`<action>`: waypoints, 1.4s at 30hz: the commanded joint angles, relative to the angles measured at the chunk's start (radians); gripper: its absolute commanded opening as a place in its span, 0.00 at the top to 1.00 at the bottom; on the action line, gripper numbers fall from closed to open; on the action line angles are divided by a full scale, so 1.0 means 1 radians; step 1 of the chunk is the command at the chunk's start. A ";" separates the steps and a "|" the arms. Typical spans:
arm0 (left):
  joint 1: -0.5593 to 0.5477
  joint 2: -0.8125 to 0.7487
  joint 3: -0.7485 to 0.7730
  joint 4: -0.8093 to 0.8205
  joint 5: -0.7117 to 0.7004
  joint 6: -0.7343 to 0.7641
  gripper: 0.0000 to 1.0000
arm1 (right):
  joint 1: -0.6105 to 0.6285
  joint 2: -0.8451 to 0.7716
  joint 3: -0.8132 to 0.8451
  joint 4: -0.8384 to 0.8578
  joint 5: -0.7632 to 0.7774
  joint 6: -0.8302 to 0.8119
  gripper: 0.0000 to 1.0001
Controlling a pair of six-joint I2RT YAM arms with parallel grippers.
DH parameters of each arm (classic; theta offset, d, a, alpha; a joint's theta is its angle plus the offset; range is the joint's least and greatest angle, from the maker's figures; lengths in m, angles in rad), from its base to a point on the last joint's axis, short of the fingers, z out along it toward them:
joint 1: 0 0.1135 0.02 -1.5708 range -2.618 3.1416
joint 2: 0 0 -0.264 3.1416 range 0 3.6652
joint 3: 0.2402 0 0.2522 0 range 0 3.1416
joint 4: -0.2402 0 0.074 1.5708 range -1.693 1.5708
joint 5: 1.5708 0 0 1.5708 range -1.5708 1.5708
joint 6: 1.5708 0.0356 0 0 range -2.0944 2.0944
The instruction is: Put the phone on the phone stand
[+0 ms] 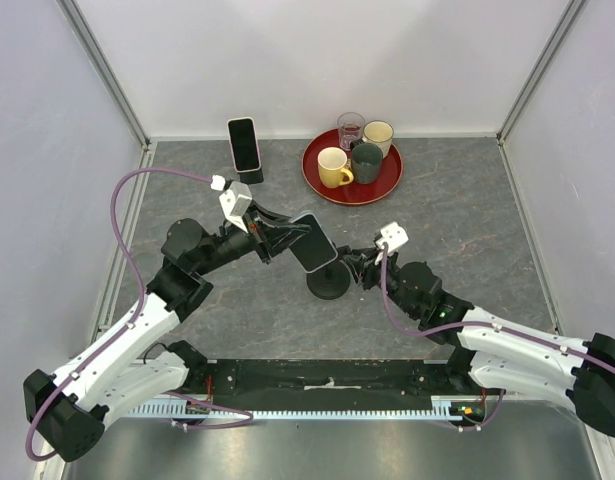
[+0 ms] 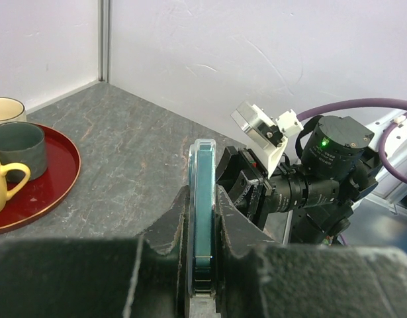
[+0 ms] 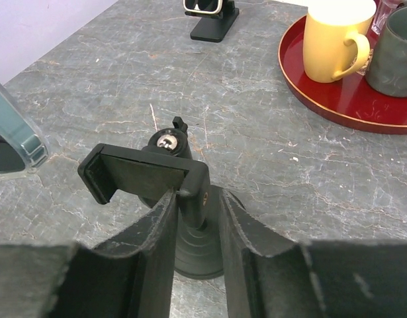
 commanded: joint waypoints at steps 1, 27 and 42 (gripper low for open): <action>0.006 -0.003 0.018 0.105 0.013 -0.035 0.98 | 0.004 0.009 0.012 0.071 -0.003 -0.020 0.69; -0.061 0.365 0.143 0.329 0.600 0.009 0.98 | -0.240 0.139 0.157 -0.098 -0.673 -0.032 1.00; -0.072 0.540 0.255 0.251 0.599 0.295 0.98 | -0.261 0.159 0.174 -0.113 -0.743 -0.021 1.00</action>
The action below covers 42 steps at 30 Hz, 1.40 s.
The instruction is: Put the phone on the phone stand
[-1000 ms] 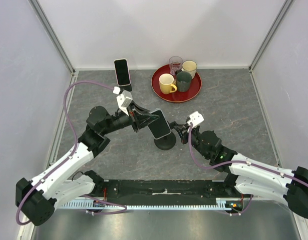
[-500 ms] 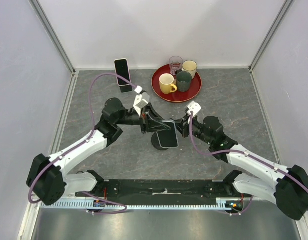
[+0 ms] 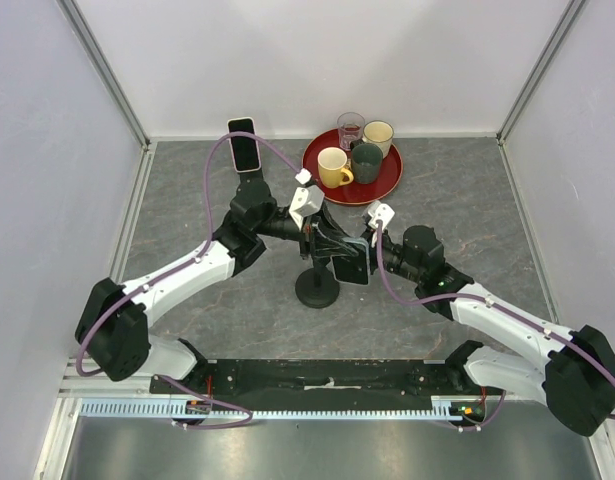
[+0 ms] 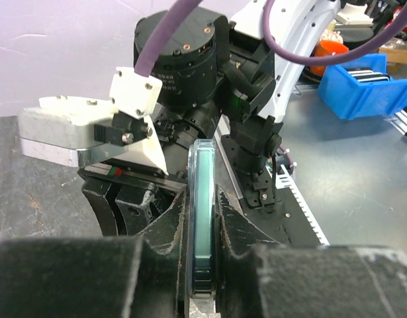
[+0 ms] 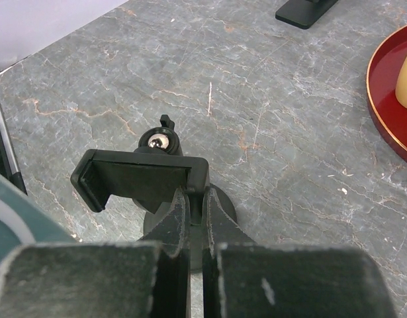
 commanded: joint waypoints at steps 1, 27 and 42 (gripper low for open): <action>0.005 0.033 -0.002 0.100 -0.003 0.115 0.98 | 0.004 0.015 0.025 -0.022 -0.112 0.074 1.00; 0.133 0.092 -0.056 0.206 -0.016 0.006 0.98 | -0.030 -0.006 -0.014 0.014 -0.097 0.059 1.00; 0.049 -0.073 -0.104 -0.323 -0.830 -0.058 0.98 | 0.181 -0.115 -0.120 0.171 0.483 0.104 1.00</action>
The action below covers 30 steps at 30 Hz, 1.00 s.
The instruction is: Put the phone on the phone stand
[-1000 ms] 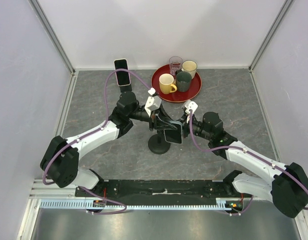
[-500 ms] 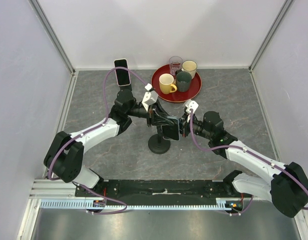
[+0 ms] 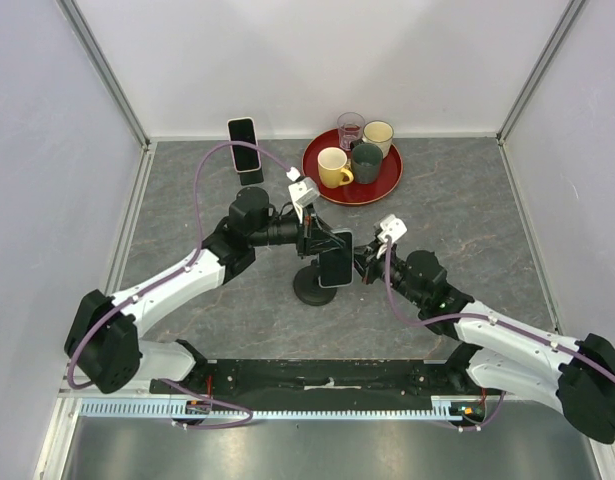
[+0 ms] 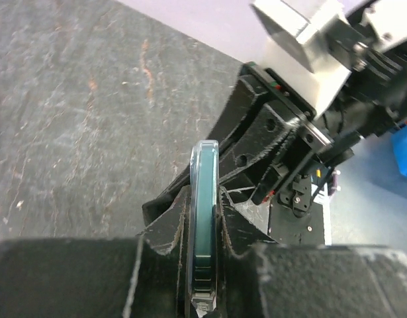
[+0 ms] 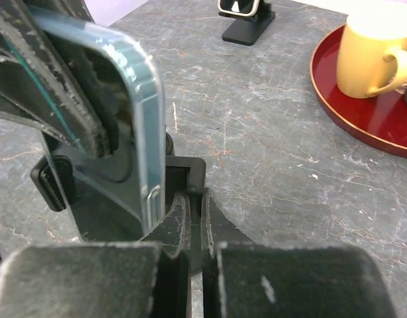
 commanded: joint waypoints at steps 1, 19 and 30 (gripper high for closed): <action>-0.009 -0.034 -0.025 -0.101 -0.523 0.001 0.98 | 0.122 -0.016 0.032 0.008 0.282 0.028 1.00; -0.207 -0.060 -0.062 -0.218 -1.252 0.040 0.98 | 0.447 0.251 0.253 -0.110 0.961 0.034 1.00; -0.207 -0.063 -0.107 -0.186 -1.120 -0.006 0.98 | 0.460 0.188 0.265 -0.171 0.800 0.019 1.00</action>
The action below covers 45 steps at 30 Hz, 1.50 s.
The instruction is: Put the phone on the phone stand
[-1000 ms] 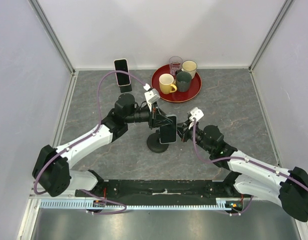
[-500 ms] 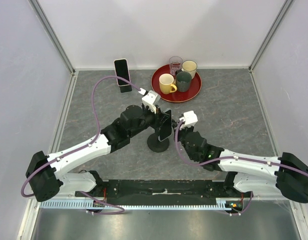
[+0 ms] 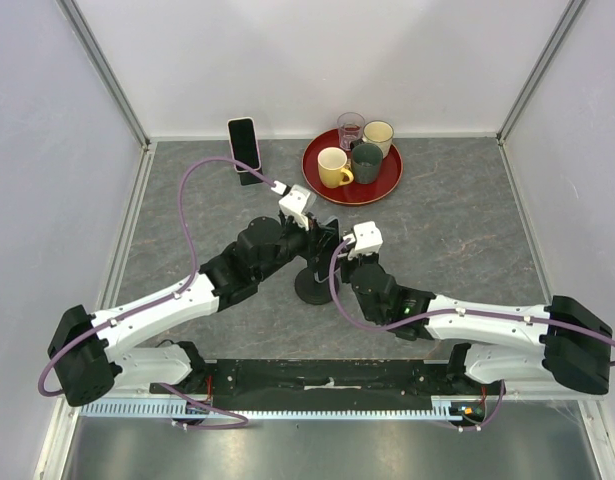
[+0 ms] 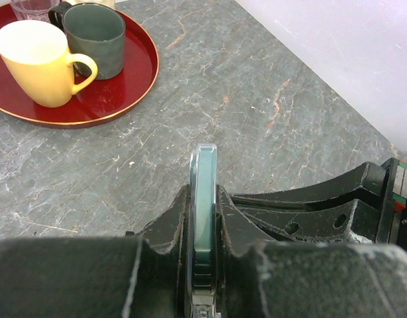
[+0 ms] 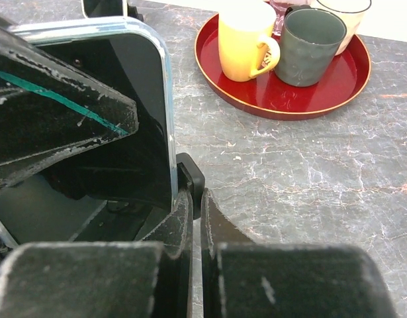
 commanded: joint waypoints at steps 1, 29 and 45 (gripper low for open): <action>0.044 0.077 -0.052 -0.067 -0.199 0.052 0.98 | 0.052 -0.052 0.041 -0.045 -0.216 -0.020 1.00; 0.032 0.028 -0.077 -0.087 -0.176 0.060 0.98 | -0.011 -0.429 0.109 -0.455 -0.537 0.124 0.32; 0.049 -0.118 -0.061 -0.283 -0.058 0.017 0.58 | -0.080 -0.451 0.059 -0.481 -0.561 0.135 0.25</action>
